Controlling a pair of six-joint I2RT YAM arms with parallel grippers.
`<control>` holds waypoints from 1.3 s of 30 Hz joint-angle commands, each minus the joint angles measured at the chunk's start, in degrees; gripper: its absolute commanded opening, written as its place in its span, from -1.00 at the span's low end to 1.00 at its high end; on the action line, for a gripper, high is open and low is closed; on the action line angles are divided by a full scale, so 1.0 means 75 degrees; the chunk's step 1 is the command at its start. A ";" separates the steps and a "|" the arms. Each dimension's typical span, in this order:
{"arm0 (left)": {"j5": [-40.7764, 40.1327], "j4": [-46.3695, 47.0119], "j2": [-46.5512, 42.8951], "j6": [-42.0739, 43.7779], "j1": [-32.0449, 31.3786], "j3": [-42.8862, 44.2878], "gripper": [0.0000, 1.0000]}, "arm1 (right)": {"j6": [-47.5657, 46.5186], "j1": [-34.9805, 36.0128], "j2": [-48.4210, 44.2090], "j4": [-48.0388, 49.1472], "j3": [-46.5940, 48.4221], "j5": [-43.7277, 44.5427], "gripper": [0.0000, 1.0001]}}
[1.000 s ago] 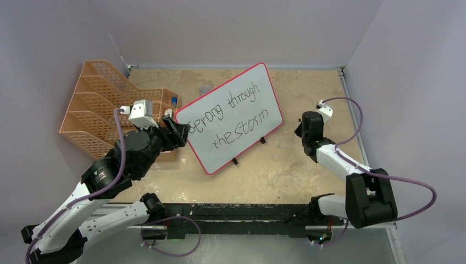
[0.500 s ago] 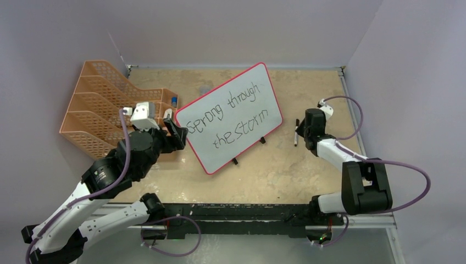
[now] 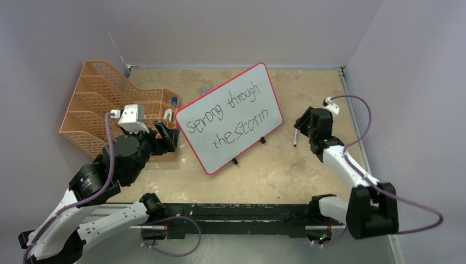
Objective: Write a sentence on the whiteboard
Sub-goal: Reset both arms
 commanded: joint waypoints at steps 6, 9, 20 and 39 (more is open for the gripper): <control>0.0176 -0.0011 -0.0647 0.0870 0.0011 0.0542 0.58 | -0.0742 -0.0040 -0.3069 -0.1282 0.1688 0.0468 0.51; 0.0259 0.0131 -0.1028 0.1102 0.0017 0.0565 0.62 | -0.1186 -0.0042 -0.3825 -0.1390 0.2080 0.0639 0.63; -0.0044 0.0325 -0.1806 0.1626 0.0007 0.0459 0.69 | -0.2453 0.0244 -0.5242 -0.1002 0.1815 0.1415 0.91; -0.0265 0.0313 -0.1994 0.1408 0.0009 0.0186 0.76 | -0.2727 0.0560 -0.5637 -0.0450 0.1266 0.1359 0.98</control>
